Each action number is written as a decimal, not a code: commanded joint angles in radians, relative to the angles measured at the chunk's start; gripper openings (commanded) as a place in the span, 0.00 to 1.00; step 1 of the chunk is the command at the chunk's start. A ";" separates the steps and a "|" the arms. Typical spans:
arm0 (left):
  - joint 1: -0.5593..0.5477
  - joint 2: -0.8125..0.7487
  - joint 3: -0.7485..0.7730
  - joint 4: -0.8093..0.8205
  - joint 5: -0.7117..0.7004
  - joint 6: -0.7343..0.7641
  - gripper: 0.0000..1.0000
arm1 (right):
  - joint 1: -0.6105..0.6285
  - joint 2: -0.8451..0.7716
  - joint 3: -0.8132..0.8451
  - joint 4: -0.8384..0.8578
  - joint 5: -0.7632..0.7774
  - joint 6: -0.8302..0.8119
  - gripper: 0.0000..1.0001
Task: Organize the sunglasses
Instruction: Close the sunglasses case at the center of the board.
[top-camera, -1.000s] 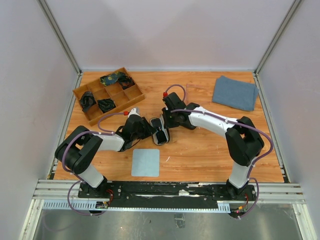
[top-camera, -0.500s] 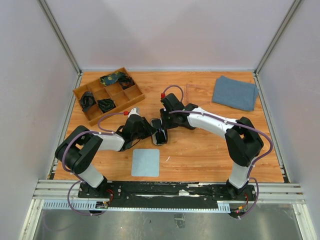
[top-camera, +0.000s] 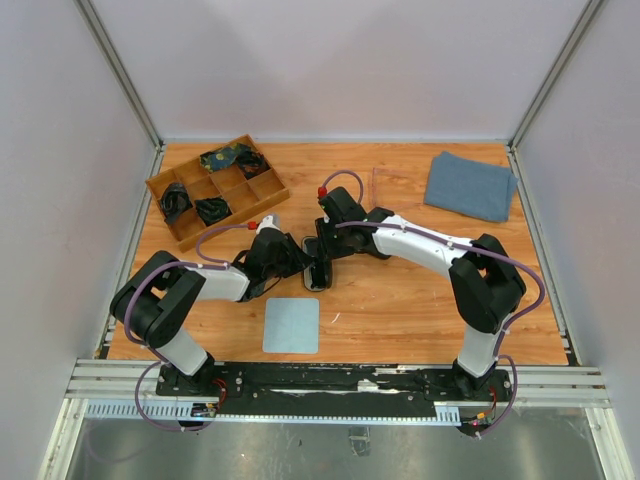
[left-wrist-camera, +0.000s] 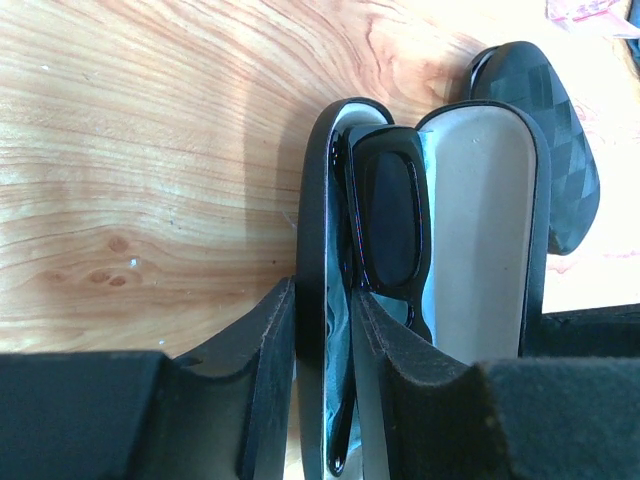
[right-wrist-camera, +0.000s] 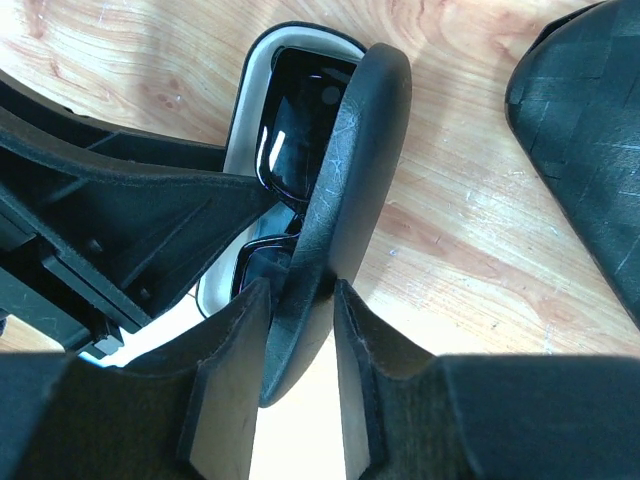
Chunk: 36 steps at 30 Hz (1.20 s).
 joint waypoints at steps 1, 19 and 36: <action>-0.032 0.002 0.051 0.099 0.053 -0.008 0.32 | 0.042 0.026 0.034 0.056 -0.074 0.023 0.33; -0.032 0.000 0.052 0.094 0.050 -0.004 0.32 | 0.044 0.039 0.049 0.053 -0.083 0.009 0.37; -0.030 0.000 0.045 0.106 0.062 0.012 0.32 | 0.042 0.033 0.049 0.068 -0.120 -0.011 0.37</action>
